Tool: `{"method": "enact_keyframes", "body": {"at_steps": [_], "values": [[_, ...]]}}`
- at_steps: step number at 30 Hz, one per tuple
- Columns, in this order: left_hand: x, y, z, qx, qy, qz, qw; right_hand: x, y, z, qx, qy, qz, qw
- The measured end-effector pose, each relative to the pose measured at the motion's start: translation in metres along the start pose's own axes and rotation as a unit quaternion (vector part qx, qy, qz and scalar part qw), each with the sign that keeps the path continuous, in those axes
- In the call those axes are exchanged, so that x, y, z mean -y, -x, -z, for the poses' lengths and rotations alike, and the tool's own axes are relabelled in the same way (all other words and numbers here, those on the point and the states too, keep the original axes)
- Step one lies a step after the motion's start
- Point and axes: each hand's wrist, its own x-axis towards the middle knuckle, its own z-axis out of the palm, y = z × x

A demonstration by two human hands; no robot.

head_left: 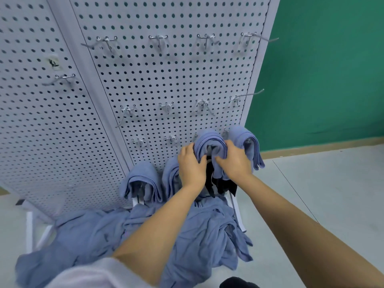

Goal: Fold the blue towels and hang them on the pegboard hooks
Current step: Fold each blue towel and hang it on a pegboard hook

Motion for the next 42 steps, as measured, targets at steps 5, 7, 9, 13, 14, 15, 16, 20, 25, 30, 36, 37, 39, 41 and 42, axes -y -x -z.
{"method": "enact_keyframes", "body": {"at_steps": [5,7,9,13,14,15,16,20,25,30,36,37,39,41,42], "values": [[-0.003,0.007,-0.011,0.065,0.055,0.062,0.994,-0.002,0.001,-0.009,0.024,0.014,-0.044,0.999],[-0.003,0.006,-0.010,0.087,0.034,0.068,0.993,-0.005,0.000,-0.010,0.046,-0.014,-0.047,0.998],[-0.002,0.006,-0.004,0.100,0.033,0.070,0.992,-0.006,0.002,-0.006,0.068,-0.024,-0.048,0.996],[0.003,0.014,0.020,0.136,0.036,0.077,0.987,-0.002,0.016,0.008,0.151,0.039,-0.063,0.986],[0.005,0.017,0.029,0.145,0.033,0.078,0.986,0.000,0.022,0.011,0.169,0.053,-0.067,0.982],[0.007,0.022,0.037,0.151,0.030,0.082,0.985,0.004,0.028,0.012,0.182,0.060,-0.067,0.979],[0.010,0.026,0.046,0.154,0.027,0.088,0.984,0.008,0.034,0.014,0.192,0.062,-0.068,0.977],[0.033,0.053,0.079,0.176,0.015,0.110,0.978,0.026,0.067,0.012,0.245,0.082,-0.049,0.965],[0.082,0.086,0.106,0.210,-0.017,0.141,0.967,0.028,0.107,-0.023,0.313,0.021,-0.067,0.947],[0.126,0.112,0.114,0.229,-0.053,0.173,0.957,0.015,0.135,-0.077,0.339,0.034,-0.073,0.937],[0.170,0.110,0.087,0.270,-0.099,0.165,0.943,-0.008,0.133,-0.131,0.300,-0.009,-0.078,0.951],[0.177,0.107,0.081,0.278,-0.110,0.160,0.941,-0.010,0.129,-0.139,0.301,-0.013,-0.079,0.950],[0.187,0.100,0.066,0.290,-0.123,0.151,0.937,-0.019,0.119,-0.156,0.293,-0.004,-0.071,0.953],[0.197,0.094,0.051,0.298,-0.128,0.139,0.936,-0.026,0.110,-0.173,0.302,0.009,-0.059,0.951],[0.202,0.091,0.044,0.298,-0.131,0.133,0.936,-0.028,0.106,-0.179,0.310,0.019,-0.051,0.949]]}}
